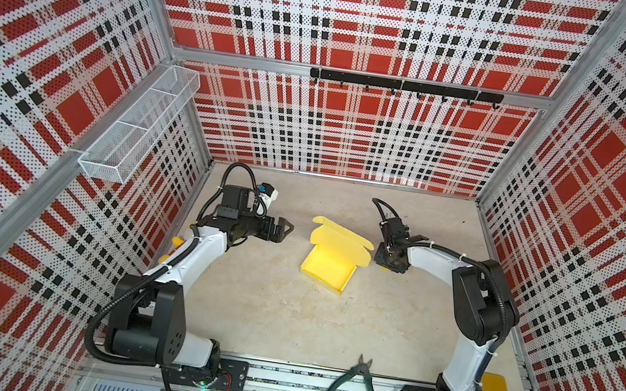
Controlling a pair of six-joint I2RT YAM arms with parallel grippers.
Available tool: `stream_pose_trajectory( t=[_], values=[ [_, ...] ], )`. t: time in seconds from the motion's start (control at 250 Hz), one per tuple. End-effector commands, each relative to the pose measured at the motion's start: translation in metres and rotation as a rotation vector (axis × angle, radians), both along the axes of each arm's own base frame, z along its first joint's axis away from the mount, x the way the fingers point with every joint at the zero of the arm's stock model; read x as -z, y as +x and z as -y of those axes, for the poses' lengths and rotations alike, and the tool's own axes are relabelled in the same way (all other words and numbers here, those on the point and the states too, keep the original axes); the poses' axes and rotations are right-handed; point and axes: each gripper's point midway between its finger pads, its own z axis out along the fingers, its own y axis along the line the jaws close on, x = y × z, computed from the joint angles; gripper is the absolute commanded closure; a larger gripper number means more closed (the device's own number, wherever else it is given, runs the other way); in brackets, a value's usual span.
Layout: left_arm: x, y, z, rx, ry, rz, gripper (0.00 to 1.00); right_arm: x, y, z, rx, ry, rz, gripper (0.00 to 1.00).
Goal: Fold the paper box
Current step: 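Grasp the yellow letter block with the right gripper, then carry the block with the right gripper over the open yellow box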
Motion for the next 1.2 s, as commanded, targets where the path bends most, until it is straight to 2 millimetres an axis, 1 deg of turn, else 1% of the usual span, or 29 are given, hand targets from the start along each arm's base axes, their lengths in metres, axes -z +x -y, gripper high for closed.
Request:
stream_pose_trajectory(
  t=[0.0, 0.128, 0.308, 0.424, 0.496, 0.568, 0.608, 0.64, 0.748, 0.808, 0.856, 0.94, 1.012, 1.064, 1.144, 1.196],
  values=[
    [-0.001, 0.003, -0.005, -0.02, -0.004, 0.012, 0.01, -0.003, -0.002, 0.001, -0.009, -0.02, -0.003, 0.66],
    [-0.002, 0.002, -0.004, -0.016, -0.003, 0.015, 0.01, -0.015, -0.008, 0.007, -0.016, -0.033, 0.018, 0.68],
    [-0.003, 0.004, -0.006, -0.02, -0.001, 0.015, 0.01, -0.045, -0.019, 0.018, -0.02, -0.061, 0.051, 0.7],
    [-0.001, 0.005, -0.006, -0.02, -0.005, 0.01, 0.01, -0.072, -0.025, 0.02, -0.035, -0.057, 0.102, 0.7],
    [-0.001, 0.006, -0.006, -0.022, -0.006, 0.007, 0.0, -0.095, -0.029, 0.019, -0.05, -0.072, 0.132, 0.71],
    [-0.002, 0.006, -0.005, -0.019, -0.007, 0.009, 0.01, -0.118, -0.032, 0.013, -0.089, -0.094, 0.18, 0.71],
    [-0.002, 0.006, -0.005, -0.016, -0.011, 0.006, 0.01, -0.133, -0.033, 0.006, -0.122, -0.106, 0.219, 0.71],
    [-0.001, 0.006, -0.005, -0.016, -0.013, 0.002, 0.01, -0.142, -0.033, 0.001, -0.143, -0.112, 0.241, 0.71],
    [0.0, 0.008, -0.007, -0.024, -0.007, 0.001, 0.0, -0.175, -0.04, -0.026, -0.254, -0.105, 0.328, 0.71],
    [0.0, 0.007, -0.007, -0.022, -0.007, 0.0, 0.01, -0.19, -0.044, -0.045, -0.311, -0.091, 0.395, 0.72],
    [0.001, 0.007, -0.008, -0.022, -0.006, 0.001, 0.01, -0.202, -0.048, -0.063, -0.394, -0.097, 0.447, 0.71],
    [0.002, 0.008, -0.01, -0.031, -0.004, -0.003, 0.0, -0.217, -0.055, -0.091, -0.485, -0.094, 0.5, 0.71],
    [0.001, 0.008, -0.009, -0.028, -0.006, -0.001, 0.01, -0.219, -0.06, -0.115, -0.556, -0.067, 0.524, 0.71],
    [0.001, 0.007, -0.009, -0.023, -0.008, 0.0, 0.01, -0.216, -0.063, -0.133, -0.608, -0.046, 0.531, 0.71],
    [0.002, 0.008, -0.01, -0.029, -0.005, -0.003, 0.01, -0.203, -0.066, -0.16, -0.683, 0.003, 0.504, 0.71],
    [0.001, 0.008, -0.01, -0.029, -0.006, -0.001, 0.01, -0.194, -0.066, -0.173, -0.713, 0.033, 0.482, 0.72]
  ],
)
